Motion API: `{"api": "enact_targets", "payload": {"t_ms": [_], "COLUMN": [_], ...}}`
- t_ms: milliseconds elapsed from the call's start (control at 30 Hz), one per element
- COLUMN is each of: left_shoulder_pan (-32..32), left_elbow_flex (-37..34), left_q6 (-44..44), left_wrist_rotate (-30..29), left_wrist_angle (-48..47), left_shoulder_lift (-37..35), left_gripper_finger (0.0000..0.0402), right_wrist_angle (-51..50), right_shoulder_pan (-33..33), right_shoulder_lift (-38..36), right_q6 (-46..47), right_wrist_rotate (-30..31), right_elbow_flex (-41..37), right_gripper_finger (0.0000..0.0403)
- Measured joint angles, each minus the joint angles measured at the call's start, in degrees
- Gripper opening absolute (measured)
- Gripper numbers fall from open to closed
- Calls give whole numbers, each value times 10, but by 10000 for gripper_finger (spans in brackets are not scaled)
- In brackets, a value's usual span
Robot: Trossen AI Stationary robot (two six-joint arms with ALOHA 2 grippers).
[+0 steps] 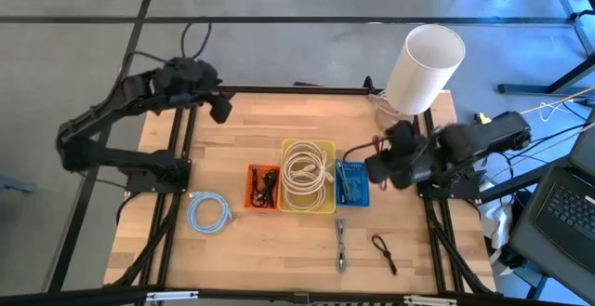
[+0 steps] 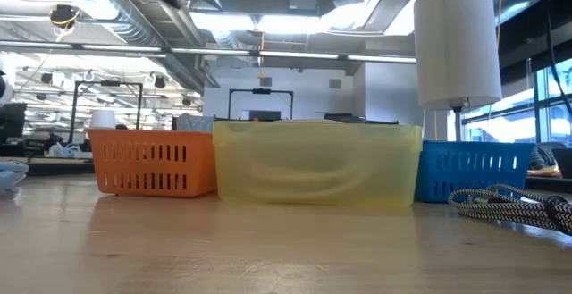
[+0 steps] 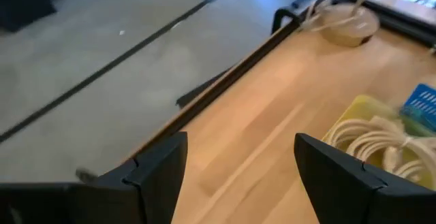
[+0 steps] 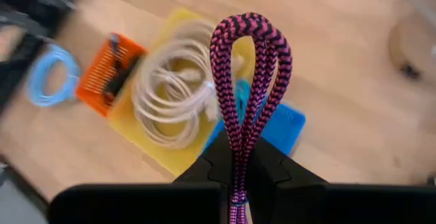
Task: Pick & Place USB Port
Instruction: Put the pink patterned usb cable into the blue bin
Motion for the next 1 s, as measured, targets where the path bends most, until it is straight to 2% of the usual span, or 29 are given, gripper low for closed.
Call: {"api": "enact_targets", "payload": {"t_ms": [133,267,333,567,733,1000], "left_shoulder_pan": [0,0,0,0,0,0], "left_elbow_flex": [-91,-159,-179,-190,-190,-190], "left_q6": [-48,-83,-93,-94,-94,-94], "left_wrist_rotate": [-15,-1,5,-5,-7,-13], "left_wrist_angle": [29,70,94,111,117,129], "left_shoulder_lift": [-49,-74,-78,-68,-67,-67], "left_gripper_finger": [262,262,262,262,262,262], "right_wrist_angle": [43,140,185,271,397,493], "right_shoulder_pan": [8,-13,-28,-85,-106,-127], "right_shoulder_lift": [-3,-6,-6,-6,-6,-6], "right_q6": [69,71,64,24,-5,-4], "right_wrist_rotate": [-31,-82,-89,-120,-135,-102], "right_elbow_flex": [-90,-174,-208,-311,-380,-466], "right_gripper_finger": [18,18,18,18,18,18]}}
